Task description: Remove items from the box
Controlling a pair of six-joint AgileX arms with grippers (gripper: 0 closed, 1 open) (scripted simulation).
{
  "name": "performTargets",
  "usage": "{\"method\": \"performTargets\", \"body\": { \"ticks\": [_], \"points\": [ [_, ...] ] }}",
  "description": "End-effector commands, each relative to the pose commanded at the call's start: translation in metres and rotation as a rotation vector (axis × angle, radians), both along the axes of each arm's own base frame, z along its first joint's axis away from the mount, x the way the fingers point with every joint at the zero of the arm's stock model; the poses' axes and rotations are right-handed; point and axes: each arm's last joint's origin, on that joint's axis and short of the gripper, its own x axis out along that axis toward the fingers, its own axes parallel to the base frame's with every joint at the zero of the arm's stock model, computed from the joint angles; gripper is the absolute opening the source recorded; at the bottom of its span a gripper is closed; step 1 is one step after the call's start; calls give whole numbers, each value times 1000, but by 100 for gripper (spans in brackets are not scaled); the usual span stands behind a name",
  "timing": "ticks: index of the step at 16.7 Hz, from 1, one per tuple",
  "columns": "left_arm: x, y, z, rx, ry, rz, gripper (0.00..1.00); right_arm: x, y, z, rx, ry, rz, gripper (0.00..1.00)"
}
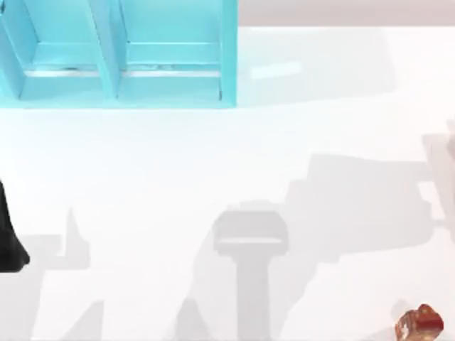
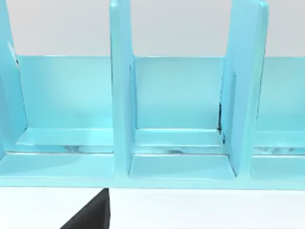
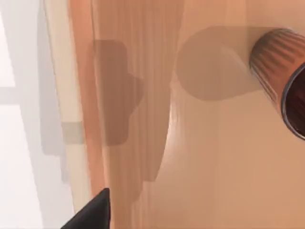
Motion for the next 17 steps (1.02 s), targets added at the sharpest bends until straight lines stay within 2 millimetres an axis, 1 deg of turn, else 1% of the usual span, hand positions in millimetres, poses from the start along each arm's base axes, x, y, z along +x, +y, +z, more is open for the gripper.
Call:
{"method": "performTargets", "body": {
  "ticks": [2, 4, 5, 6, 11, 14, 17],
  "points": [
    [0, 0, 0, 0, 0, 0, 100, 3, -42, 4, 6, -21, -1, 100],
    [0, 0, 0, 0, 0, 0, 100, 2, -69, 5, 15, -33, -1, 100],
    [0, 0, 0, 0, 0, 0, 100, 2, -76, 5, 19, -34, -1, 100],
    [0, 0, 0, 0, 0, 0, 100, 1, -78, 4, 21, -35, -1, 100],
    [0, 0, 0, 0, 0, 0, 100, 2, -77, 4, 18, -36, 0, 100],
    [0, 0, 0, 0, 0, 0, 100, 4, -78, -13, 21, -34, -2, 100],
    [0, 0, 0, 0, 0, 0, 100, 5, -79, -41, 21, -34, -1, 100]
  ]
}}
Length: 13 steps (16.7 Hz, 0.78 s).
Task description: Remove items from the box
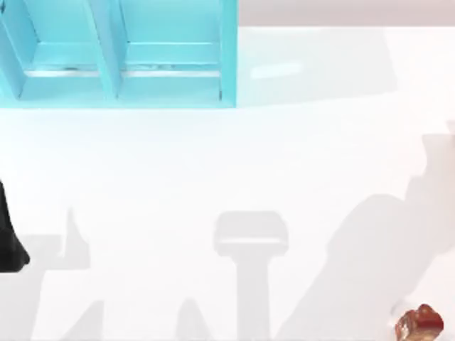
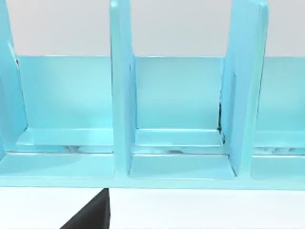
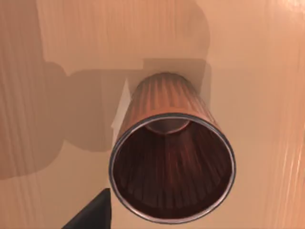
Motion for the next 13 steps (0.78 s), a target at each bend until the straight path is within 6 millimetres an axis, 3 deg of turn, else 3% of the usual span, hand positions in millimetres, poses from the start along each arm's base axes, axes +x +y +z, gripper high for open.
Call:
{"method": "performTargets", "body": {
  "ticks": [5, 10, 13],
  "points": [
    [0, 0, 0, 0, 0, 0, 100, -2, 1, -48, 0, 0, 0, 100],
    [0, 0, 0, 0, 0, 0, 100, -3, 1, -55, 0, 0, 0, 100],
    [0, 0, 0, 0, 0, 0, 100, -3, 1, -55, 0, 0, 0, 77]
  ]
}}
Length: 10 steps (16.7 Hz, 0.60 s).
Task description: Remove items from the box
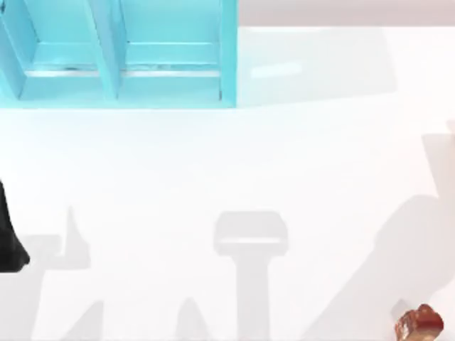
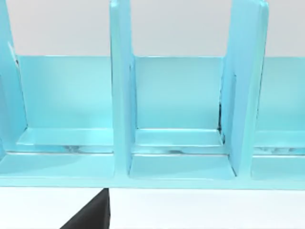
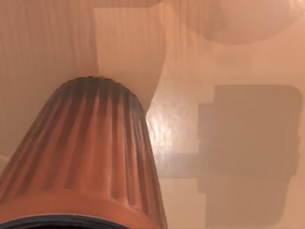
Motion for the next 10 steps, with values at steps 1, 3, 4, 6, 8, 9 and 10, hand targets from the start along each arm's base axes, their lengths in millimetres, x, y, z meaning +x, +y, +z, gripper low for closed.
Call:
{"method": "performTargets", "body": {
  "ticks": [1, 3, 4, 6, 8, 9, 10],
  "points": [
    [0, 0, 0, 0, 0, 0, 100, 0, 0, 0, 0, 0, 0, 70],
    [0, 0, 0, 0, 0, 0, 100, 0, 0, 0, 0, 0, 0, 55],
    [0, 0, 0, 0, 0, 0, 100, 0, 0, 0, 0, 0, 0, 47],
    [0, 0, 0, 0, 0, 0, 100, 0, 0, 0, 0, 0, 0, 32],
    [0, 0, 0, 0, 0, 0, 100, 0, 0, 0, 0, 0, 0, 17],
    [0, 0, 0, 0, 0, 0, 100, 0, 0, 0, 0, 0, 0, 10],
    [0, 0, 0, 0, 0, 0, 100, 0, 0, 0, 0, 0, 0, 2]
  ]
}}
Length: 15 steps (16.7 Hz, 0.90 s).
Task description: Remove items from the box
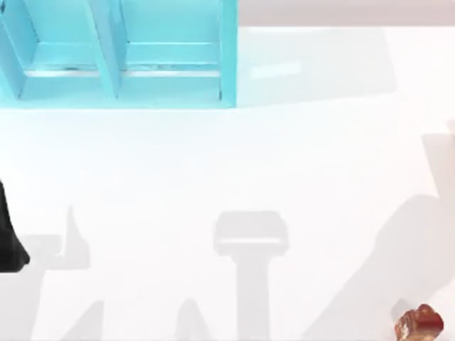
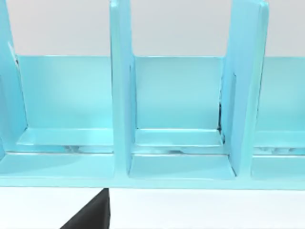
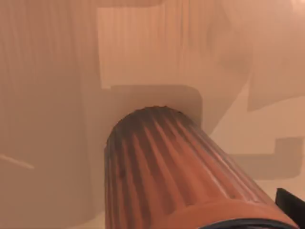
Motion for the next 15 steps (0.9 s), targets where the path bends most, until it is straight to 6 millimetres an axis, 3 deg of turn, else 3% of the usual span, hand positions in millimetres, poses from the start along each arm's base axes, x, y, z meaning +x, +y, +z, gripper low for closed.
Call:
{"method": "performTargets", "body": {
  "ticks": [10, 15],
  "points": [
    [0, 0, 0, 0, 0, 0, 100, 0, 0, 1, 0, -1, -2, 0],
    [0, 0, 0, 0, 0, 0, 100, 6, -3, 34, 0, 0, -3, 0]
  ]
}}
